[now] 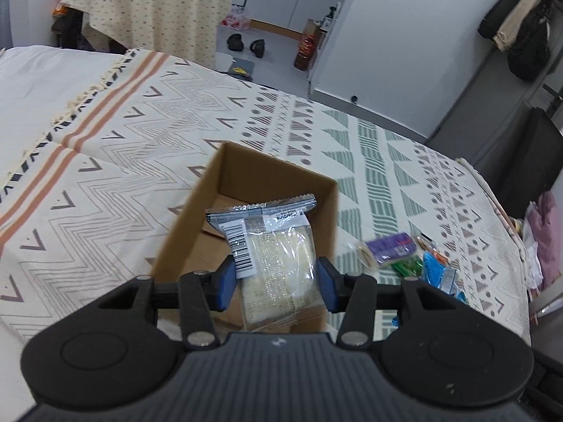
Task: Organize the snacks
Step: 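Carry both snacks over the cardboard box and open both tools to drop them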
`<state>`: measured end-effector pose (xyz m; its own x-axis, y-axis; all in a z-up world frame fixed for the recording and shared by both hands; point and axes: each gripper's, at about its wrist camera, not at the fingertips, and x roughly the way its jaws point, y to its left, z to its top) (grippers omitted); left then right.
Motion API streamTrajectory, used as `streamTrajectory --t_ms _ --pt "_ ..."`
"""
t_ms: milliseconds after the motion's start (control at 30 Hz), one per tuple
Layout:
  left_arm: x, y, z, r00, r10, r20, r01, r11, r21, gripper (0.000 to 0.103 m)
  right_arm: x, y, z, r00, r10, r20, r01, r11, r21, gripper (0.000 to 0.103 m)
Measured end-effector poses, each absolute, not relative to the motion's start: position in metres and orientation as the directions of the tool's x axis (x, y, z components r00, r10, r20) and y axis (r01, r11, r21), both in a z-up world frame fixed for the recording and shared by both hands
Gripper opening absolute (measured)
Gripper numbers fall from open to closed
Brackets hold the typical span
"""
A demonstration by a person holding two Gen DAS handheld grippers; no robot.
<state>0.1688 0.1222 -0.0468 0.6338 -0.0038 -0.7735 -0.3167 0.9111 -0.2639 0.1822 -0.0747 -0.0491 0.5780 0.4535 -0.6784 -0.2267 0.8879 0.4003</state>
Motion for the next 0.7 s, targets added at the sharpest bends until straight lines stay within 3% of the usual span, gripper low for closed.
streamTrajectory --t_ms 200,433,533,567,633,700 --pt "0.173 0.143 -0.051 0.629 0.017 -0.777 -0.351 0.898 -0.264 0.048 0.188 -0.057 -0.05 0.563 0.47 -0.68 -0.245 0.88 0.406 0.028" --pt "0.169 0.16 -0.049 0.624 0.047 -0.78 -0.399 0.877 -0.266 0.061 0.19 -0.041 -0.051 0.535 0.509 -0.675 -0.27 0.86 0.434 0.029" --pt "0.167 0.166 -0.047 0.619 0.057 -0.783 -0.414 0.871 -0.265 0.063 0.191 -0.037 -0.051 0.524 0.53 -0.666 -0.279 0.846 0.454 0.036" --pt "0.165 0.168 -0.047 0.618 0.058 -0.784 -0.42 0.868 -0.267 0.065 0.19 -0.036 -0.05 0.523 0.532 -0.666 -0.282 0.846 0.453 0.043" --pt "0.164 0.17 -0.046 0.611 0.062 -0.789 -0.431 0.862 -0.266 0.074 0.189 -0.037 -0.049 0.53 0.523 -0.668 -0.276 0.851 0.447 0.052" --pt "0.162 0.171 -0.047 0.599 0.067 -0.798 -0.446 0.856 -0.262 0.078 0.188 -0.042 -0.049 0.535 0.517 -0.668 -0.272 0.854 0.443 0.052"
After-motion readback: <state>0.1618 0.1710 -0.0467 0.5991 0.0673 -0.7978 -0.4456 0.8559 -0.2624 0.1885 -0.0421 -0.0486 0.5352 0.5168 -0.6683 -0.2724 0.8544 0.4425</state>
